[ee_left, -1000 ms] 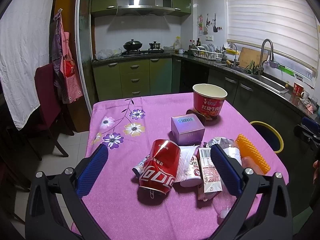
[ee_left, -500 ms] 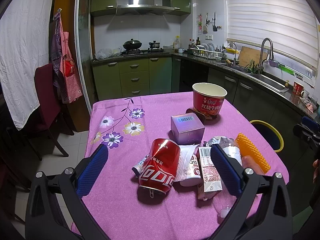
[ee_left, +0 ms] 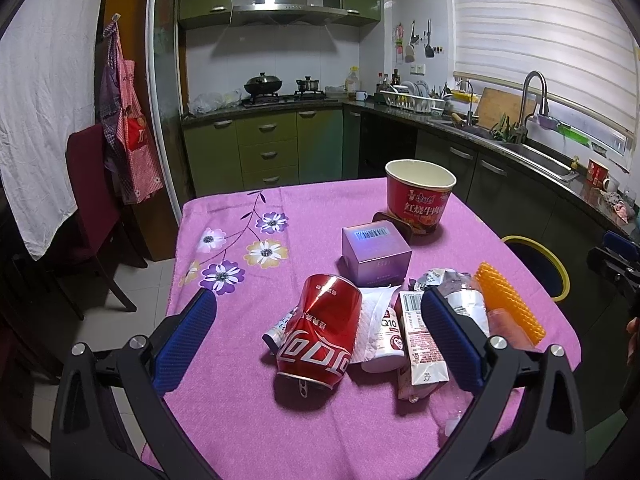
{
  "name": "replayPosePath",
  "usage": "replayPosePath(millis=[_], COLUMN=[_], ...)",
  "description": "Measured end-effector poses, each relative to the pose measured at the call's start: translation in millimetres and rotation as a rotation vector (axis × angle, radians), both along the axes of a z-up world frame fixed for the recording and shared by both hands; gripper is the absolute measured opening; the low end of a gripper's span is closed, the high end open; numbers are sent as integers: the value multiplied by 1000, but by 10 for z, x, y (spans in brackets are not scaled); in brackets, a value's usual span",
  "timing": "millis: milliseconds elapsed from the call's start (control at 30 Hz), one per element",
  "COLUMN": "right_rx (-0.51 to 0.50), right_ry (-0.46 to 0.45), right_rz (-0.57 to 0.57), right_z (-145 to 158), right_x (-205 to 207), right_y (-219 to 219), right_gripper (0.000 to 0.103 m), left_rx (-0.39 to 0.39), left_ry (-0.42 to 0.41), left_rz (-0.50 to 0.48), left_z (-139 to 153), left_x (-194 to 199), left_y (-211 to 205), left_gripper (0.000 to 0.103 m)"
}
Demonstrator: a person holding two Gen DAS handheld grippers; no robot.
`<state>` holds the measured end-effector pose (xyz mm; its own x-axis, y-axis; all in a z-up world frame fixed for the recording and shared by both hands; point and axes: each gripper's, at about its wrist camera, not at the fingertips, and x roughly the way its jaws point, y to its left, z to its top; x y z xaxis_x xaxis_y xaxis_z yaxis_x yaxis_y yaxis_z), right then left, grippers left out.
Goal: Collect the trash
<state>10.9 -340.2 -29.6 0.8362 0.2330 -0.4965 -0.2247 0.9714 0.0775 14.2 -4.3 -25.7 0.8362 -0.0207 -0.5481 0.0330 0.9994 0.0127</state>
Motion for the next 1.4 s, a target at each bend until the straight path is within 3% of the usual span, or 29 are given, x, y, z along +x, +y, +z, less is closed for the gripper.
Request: replayPosePath(millis=[133, 333, 533, 667, 833, 933, 1233, 1400], right_rx=[16, 73, -18, -36, -57, -65, -69, -37], right_ry=[64, 257, 391, 515, 713, 805, 938, 918], right_rz=[59, 106, 83, 55, 11, -4, -2, 14], right_z=[54, 218, 359, 271, -134, -390, -853, -772], right_x=[254, 1099, 2191, 3018, 3931, 4271, 4673, 4660], right_y=[-24, -152, -58, 7, 29, 29, 106, 43], right_gripper=[99, 99, 99, 87, 66, 54, 6, 5], left_rx=[-15, 2, 4, -17, -55, -65, -39, -41], left_ry=[25, 10, 5, 21, 67, 104, 160, 168], left_rz=[-22, -15, -18, -1, 23, 16, 16, 6], left_z=[27, 182, 260, 175, -68, -226, -444, -469], left_x=[253, 934, 1675, 2128, 2482, 2563, 2644, 2646], left_y=[51, 144, 239, 349, 452, 494, 497, 484], left_gripper=[97, 97, 97, 97, 97, 97, 97, 97])
